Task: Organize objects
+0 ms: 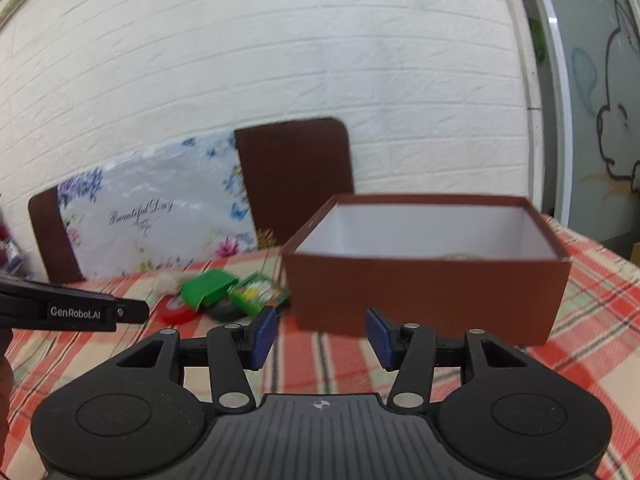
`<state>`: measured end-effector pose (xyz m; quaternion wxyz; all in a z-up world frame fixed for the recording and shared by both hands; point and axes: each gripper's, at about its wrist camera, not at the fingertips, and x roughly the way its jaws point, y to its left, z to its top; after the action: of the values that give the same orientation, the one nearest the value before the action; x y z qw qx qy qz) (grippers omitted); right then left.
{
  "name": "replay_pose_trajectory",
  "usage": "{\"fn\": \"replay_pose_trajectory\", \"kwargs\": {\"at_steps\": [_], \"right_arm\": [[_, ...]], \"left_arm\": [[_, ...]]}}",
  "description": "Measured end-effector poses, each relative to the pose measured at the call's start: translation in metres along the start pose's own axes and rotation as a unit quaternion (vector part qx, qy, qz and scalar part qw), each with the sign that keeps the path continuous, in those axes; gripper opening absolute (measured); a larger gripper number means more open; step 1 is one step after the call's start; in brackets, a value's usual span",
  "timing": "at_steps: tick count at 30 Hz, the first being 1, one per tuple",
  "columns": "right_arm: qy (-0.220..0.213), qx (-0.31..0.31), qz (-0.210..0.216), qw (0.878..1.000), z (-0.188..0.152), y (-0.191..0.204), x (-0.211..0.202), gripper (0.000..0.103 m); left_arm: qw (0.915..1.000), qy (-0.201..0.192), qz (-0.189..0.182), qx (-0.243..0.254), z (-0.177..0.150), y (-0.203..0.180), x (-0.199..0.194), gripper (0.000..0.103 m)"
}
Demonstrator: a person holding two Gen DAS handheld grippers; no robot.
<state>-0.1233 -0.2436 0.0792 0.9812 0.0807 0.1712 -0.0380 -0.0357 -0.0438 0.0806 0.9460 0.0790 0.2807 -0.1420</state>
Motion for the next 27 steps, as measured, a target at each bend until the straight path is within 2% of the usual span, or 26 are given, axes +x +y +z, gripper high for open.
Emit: {"fn": "replay_pose_trajectory", "kwargs": {"at_steps": [9, 11, 13, 19, 20, 21, 27], "right_arm": [[0.049, -0.072, 0.041, 0.995, -0.016, 0.066, 0.017, 0.049], [0.055, -0.080, 0.056, 0.994, -0.016, 0.079, 0.029, 0.049], [0.061, -0.091, 0.068, 0.992, -0.017, 0.095, 0.041, 0.049], [0.073, -0.145, 0.097, 0.982, -0.021, 0.134, 0.079, 0.049], [0.074, -0.149, 0.100, 0.981, -0.020, 0.138, 0.086, 0.049], [0.077, -0.153, 0.102, 0.980, -0.018, 0.143, 0.095, 0.049], [0.093, -0.177, 0.133, 0.971, -0.013, 0.178, 0.152, 0.049]], "left_arm": [[0.9966, 0.031, 0.051, -0.056, -0.026, 0.072, 0.020, 0.042], [0.9953, 0.031, 0.071, -0.058, -0.031, 0.090, 0.028, 0.047], [0.9929, 0.030, 0.096, -0.064, -0.036, 0.111, 0.038, 0.051], [0.9810, 0.047, 0.146, -0.118, -0.066, 0.173, 0.072, 0.052], [0.9809, 0.031, 0.147, -0.124, -0.075, 0.178, 0.073, 0.061], [0.9804, 0.014, 0.143, -0.135, -0.079, 0.183, 0.070, 0.062], [0.9820, 0.004, 0.138, -0.129, -0.080, 0.178, 0.067, 0.063]]}}
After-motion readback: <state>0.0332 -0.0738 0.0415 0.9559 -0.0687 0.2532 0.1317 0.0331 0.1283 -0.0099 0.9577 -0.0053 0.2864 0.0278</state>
